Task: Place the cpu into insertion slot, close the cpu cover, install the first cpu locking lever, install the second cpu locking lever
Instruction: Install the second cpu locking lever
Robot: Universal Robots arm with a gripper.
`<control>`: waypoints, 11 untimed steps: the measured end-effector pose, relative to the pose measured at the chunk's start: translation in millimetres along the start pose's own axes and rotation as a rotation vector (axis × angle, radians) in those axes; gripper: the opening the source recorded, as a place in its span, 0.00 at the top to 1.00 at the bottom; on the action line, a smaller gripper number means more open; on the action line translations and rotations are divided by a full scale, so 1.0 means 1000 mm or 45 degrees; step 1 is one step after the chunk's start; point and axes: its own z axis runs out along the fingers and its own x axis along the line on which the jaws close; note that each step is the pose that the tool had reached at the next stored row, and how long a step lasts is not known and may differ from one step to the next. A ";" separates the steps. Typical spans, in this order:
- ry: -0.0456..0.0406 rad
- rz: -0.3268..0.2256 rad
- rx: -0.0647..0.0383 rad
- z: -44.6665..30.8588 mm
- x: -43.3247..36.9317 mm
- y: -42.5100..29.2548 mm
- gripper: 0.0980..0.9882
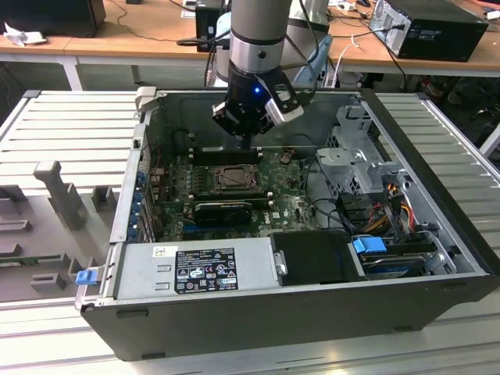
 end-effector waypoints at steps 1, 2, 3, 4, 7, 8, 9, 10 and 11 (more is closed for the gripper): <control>0.000 0.000 0.000 -0.0004 0.0000 -0.0005 0.99; 0.000 0.000 0.000 -0.0005 0.0000 -0.0014 0.99; 0.000 0.000 0.000 -0.0010 0.0002 -0.0047 0.99; 0.000 0.000 0.000 -0.0012 0.0004 -0.0068 0.99; 0.000 0.000 0.000 -0.0017 0.0008 -0.0134 0.99; 0.000 0.000 0.000 -0.0020 0.0010 -0.0170 0.99; 0.000 0.000 0.000 -0.0022 0.0011 -0.0193 0.99; 0.000 0.000 0.001 -0.0023 0.0011 -0.0204 0.99; 0.000 0.000 0.002 -0.0022 0.0013 -0.0226 0.99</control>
